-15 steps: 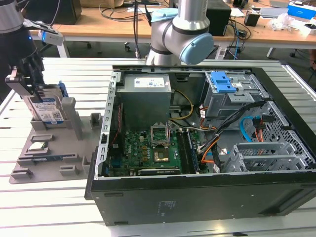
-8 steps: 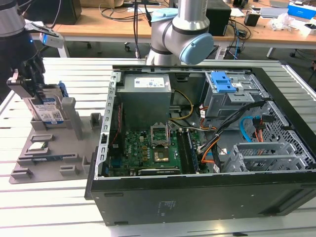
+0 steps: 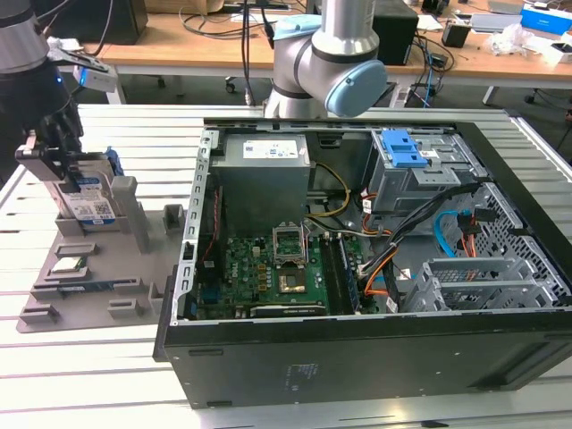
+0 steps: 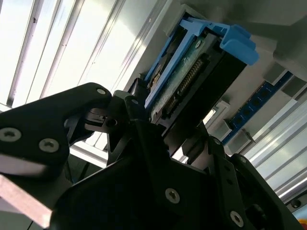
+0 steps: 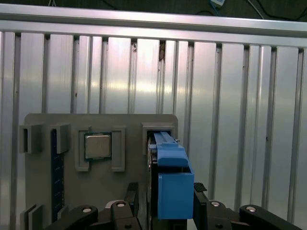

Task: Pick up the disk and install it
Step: 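Pick up the disk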

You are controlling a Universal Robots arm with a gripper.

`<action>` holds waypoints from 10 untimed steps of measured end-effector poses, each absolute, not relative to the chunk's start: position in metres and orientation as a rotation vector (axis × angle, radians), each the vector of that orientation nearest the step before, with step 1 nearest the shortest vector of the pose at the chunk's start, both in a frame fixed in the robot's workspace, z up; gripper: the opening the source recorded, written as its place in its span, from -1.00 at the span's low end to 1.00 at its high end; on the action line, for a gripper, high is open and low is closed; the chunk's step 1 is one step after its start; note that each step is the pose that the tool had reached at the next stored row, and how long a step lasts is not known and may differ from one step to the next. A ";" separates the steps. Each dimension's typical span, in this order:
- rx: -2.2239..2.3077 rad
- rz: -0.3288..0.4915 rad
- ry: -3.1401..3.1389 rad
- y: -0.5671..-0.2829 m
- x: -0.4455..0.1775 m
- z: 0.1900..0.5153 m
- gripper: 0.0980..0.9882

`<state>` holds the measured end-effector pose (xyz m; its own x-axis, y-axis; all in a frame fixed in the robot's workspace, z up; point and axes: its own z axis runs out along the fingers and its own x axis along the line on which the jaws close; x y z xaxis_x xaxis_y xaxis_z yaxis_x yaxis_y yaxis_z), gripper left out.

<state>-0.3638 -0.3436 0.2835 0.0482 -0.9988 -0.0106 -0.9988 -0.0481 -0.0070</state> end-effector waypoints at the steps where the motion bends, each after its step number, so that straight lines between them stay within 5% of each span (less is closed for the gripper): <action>1: -2.265 0.004 2.159 -0.344 -0.364 0.283 0.00; 10: -2.265 0.004 2.159 -0.344 -0.364 0.278 0.00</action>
<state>-0.3638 -0.3435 0.2783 0.0481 -0.9988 -0.0106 -0.9988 -0.0481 -0.0069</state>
